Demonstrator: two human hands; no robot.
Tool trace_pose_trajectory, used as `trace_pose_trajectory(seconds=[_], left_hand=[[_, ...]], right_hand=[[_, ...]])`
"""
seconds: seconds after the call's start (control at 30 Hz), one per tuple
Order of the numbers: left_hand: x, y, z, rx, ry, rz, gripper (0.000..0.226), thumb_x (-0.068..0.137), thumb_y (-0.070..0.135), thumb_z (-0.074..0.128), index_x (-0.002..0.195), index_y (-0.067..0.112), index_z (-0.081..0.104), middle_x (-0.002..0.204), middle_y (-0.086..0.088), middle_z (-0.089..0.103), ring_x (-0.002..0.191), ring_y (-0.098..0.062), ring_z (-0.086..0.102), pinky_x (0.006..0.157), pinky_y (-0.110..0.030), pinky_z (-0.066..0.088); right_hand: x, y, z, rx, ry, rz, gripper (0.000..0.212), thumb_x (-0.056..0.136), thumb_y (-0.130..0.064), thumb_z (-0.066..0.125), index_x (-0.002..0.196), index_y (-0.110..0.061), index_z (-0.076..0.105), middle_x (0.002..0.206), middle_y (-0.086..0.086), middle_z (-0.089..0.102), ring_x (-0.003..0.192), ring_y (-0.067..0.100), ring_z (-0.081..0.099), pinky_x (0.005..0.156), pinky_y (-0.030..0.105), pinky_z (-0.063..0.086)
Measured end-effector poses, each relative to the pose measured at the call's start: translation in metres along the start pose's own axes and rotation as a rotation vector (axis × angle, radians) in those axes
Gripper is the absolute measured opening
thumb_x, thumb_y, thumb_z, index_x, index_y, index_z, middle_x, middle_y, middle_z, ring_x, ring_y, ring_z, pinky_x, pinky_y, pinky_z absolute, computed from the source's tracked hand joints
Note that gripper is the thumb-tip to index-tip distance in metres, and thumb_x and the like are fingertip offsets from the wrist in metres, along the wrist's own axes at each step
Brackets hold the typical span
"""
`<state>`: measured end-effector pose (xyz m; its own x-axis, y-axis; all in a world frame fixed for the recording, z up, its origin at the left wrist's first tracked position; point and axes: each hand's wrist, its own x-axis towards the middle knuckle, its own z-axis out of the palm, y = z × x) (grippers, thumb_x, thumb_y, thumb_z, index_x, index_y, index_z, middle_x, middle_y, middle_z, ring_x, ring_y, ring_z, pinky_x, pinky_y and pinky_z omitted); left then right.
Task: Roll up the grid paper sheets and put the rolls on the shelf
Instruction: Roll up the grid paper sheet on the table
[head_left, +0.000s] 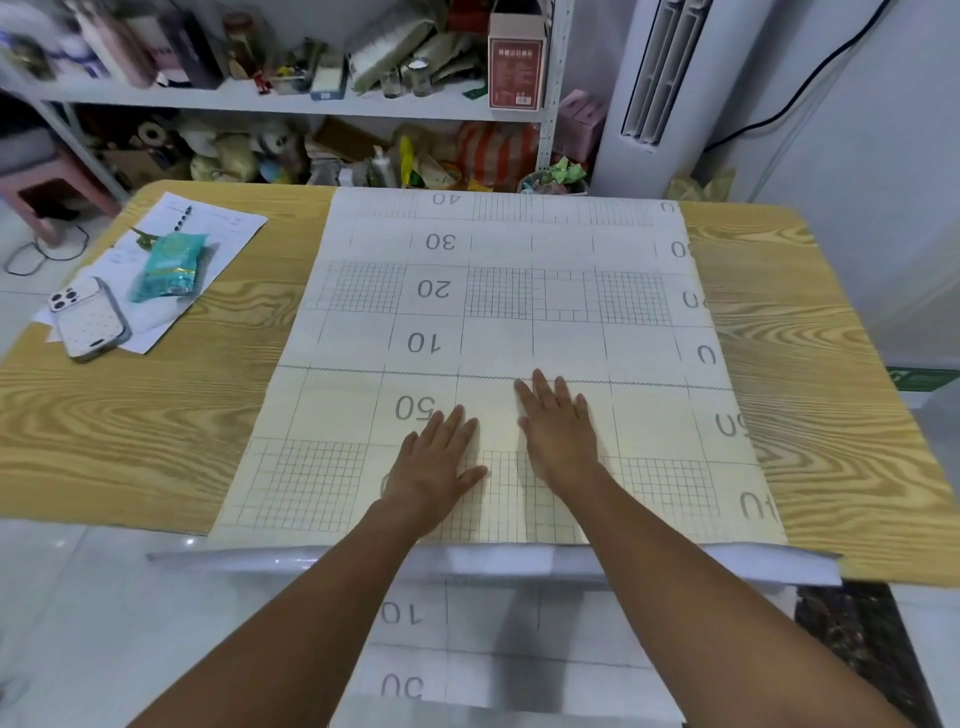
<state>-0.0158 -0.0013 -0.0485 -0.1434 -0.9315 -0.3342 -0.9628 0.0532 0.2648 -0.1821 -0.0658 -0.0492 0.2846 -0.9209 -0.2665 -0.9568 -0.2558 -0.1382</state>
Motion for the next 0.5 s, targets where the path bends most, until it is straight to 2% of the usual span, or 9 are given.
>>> trace_pose_trajectory(seconds=[0.1,0.2,0.3,0.4,0.5], left_hand=[[0.006,-0.002,-0.001,0.041,0.012,-0.006,0.065,0.095,0.049,0.026,0.144,0.024,-0.007,0.153,0.005,-0.017,0.139,-0.015,-0.016,0.113,-0.037,-0.001],[0.014,-0.002,-0.002,0.062,0.025,-0.006,0.064,0.095,0.049,0.024,0.144,0.025,-0.008,0.153,0.006,-0.017,0.139,-0.015,-0.017,0.113,-0.037,-0.001],[0.023,-0.004,-0.005,0.060,0.036,0.000,0.064,0.094,0.051,0.024,0.144,0.025,-0.007,0.153,0.005,-0.016,0.139,-0.014,-0.016,0.114,-0.037,-0.001],[0.029,-0.007,-0.008,0.065,0.039,0.005,0.064,0.094,0.052,0.024,0.145,0.025,-0.006,0.153,0.005,-0.015,0.139,-0.015,-0.014,0.114,-0.038,0.002],[0.033,-0.008,-0.009,0.072,0.041,0.009,0.064,0.094,0.051,0.024,0.145,0.025,-0.006,0.153,0.005,-0.015,0.140,-0.015,-0.013,0.114,-0.038,0.002]], right_hand=[[0.003,-0.001,-0.004,0.025,0.005,0.007,0.052,0.102,-0.029,0.026,0.149,-0.021,0.005,0.158,0.003,-0.004,0.144,0.026,-0.003,0.116,0.044,0.003],[-0.004,-0.010,-0.014,0.171,0.100,0.013,0.049,0.102,-0.030,0.028,0.148,-0.021,0.015,0.158,0.004,0.006,0.144,0.023,0.007,0.115,0.040,0.004],[-0.031,-0.022,-0.027,0.297,0.328,-0.057,0.044,0.101,-0.028,0.031,0.143,-0.020,0.032,0.154,0.004,0.024,0.140,0.019,0.023,0.115,0.038,0.012],[-0.078,-0.028,-0.029,0.388,0.604,-0.175,0.035,0.097,-0.022,0.038,0.126,-0.014,0.055,0.134,0.005,0.052,0.123,0.018,0.046,0.109,0.038,0.029],[-0.117,-0.028,-0.007,0.341,0.690,-0.349,0.030,0.097,-0.019,0.039,0.114,-0.012,0.063,0.121,0.005,0.061,0.112,0.020,0.054,0.102,0.040,0.037]])
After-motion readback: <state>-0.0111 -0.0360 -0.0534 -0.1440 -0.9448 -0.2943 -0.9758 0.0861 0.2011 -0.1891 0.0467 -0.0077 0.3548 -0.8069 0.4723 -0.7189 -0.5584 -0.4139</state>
